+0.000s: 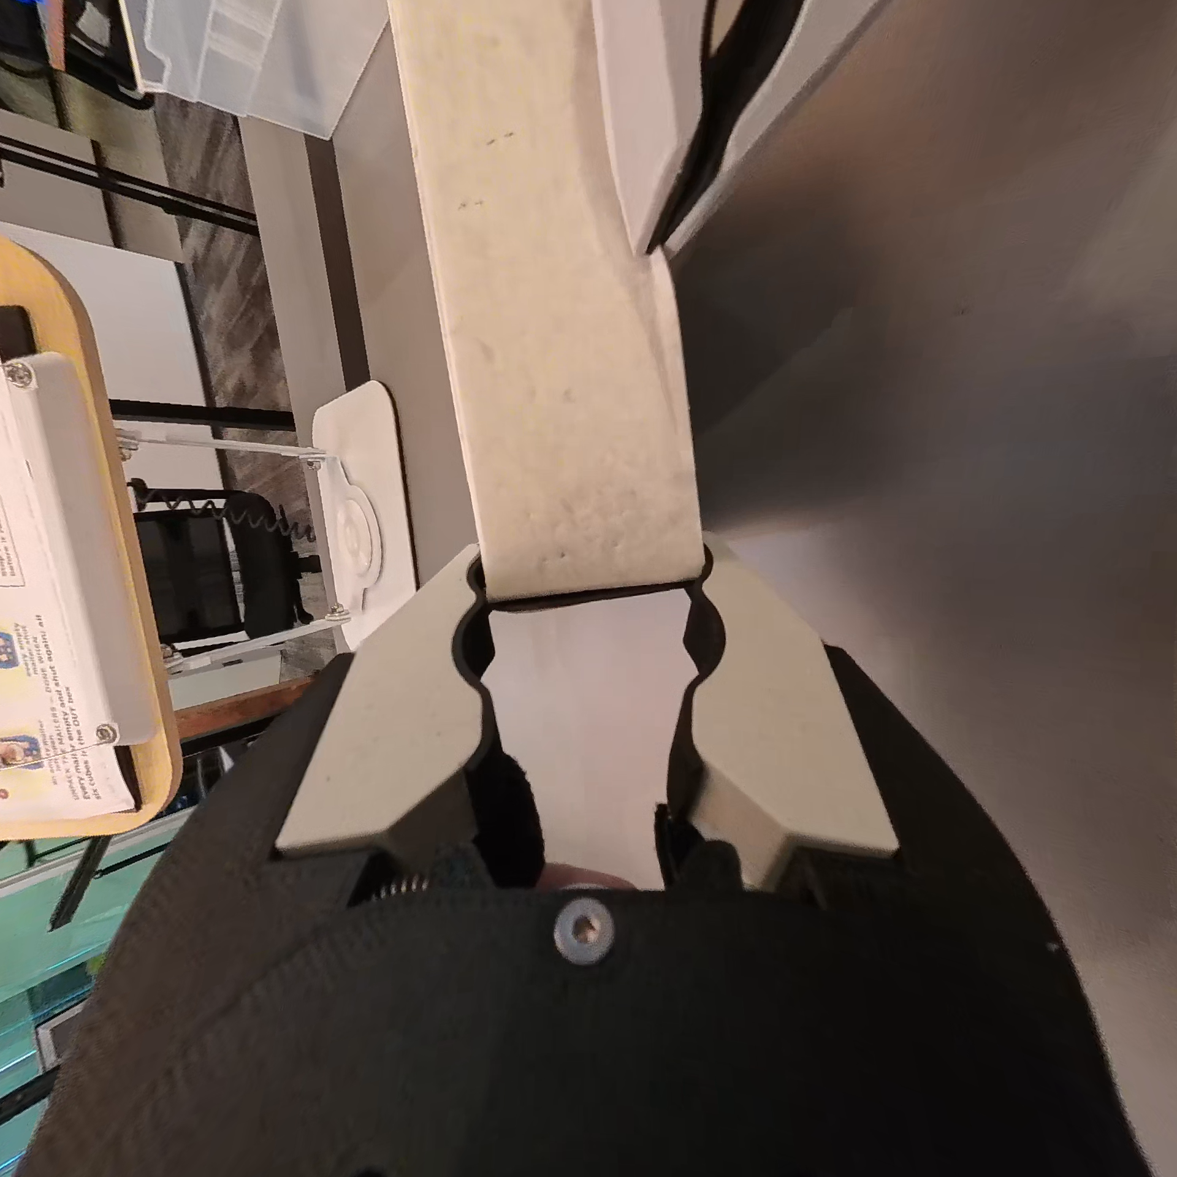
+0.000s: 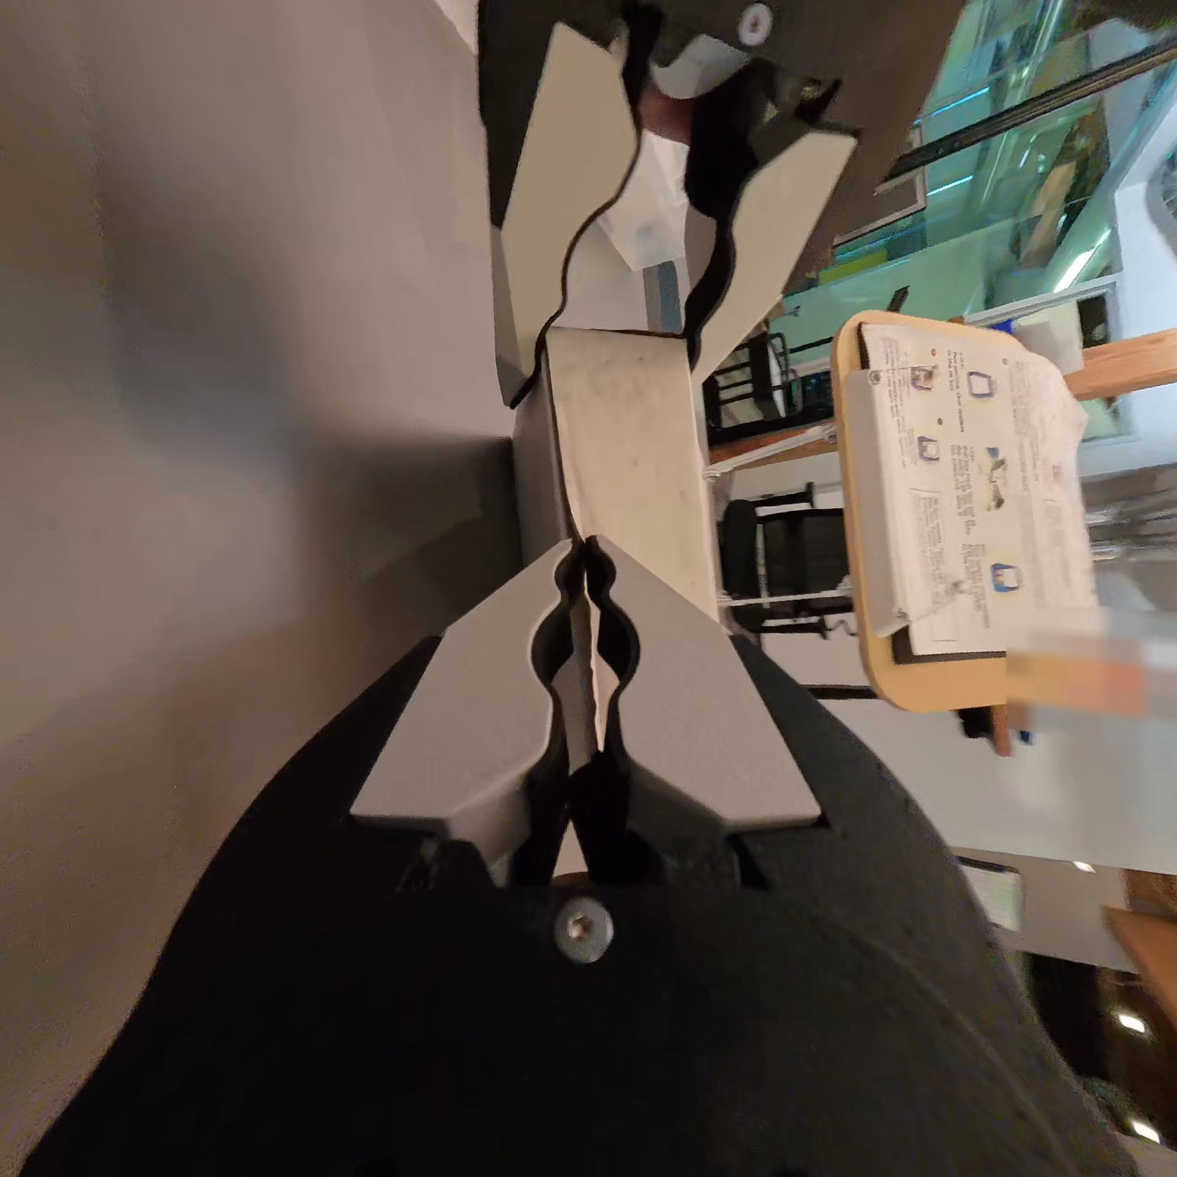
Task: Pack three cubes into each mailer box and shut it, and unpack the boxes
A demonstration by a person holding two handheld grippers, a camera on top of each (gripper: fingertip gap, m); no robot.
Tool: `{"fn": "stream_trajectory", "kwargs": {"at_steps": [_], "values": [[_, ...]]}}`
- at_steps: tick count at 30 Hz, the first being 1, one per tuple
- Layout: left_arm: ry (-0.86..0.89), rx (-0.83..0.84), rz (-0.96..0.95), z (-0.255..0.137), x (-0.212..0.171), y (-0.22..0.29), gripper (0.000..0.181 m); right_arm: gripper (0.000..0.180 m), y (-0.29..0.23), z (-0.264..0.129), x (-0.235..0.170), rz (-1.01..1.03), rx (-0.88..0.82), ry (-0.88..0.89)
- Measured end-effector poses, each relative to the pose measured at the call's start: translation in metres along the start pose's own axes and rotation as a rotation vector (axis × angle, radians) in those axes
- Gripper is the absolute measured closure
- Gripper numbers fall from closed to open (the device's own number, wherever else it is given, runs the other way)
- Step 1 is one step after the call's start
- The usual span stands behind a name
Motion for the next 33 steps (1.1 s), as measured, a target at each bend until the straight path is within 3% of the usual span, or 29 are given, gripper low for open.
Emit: {"fn": "stream_trajectory", "kwargs": {"at_steps": [16,30,33], "values": [[-0.034,0.051,0.064,0.006,0.005,-0.001,0.122,0.180,0.005,-0.013,0.003,0.589,0.319,0.223],[-0.061,0.107,0.122,0.009,0.007,-0.002,0.123,0.180,0.010,-0.022,0.005,0.806,0.465,0.254],[-0.089,0.154,0.175,0.013,0.006,0.000,0.124,0.180,0.031,-0.029,0.009,0.892,0.436,0.298]]}}
Point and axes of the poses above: each gripper's, where its closed fingertips meet, z out along the fingers, x out of its top, y = z × x across the jaws, the point moved 1 cm from there along -z, back along the fingers, and after that the axes turned 12 degrees about z, right-handed, at the moved point
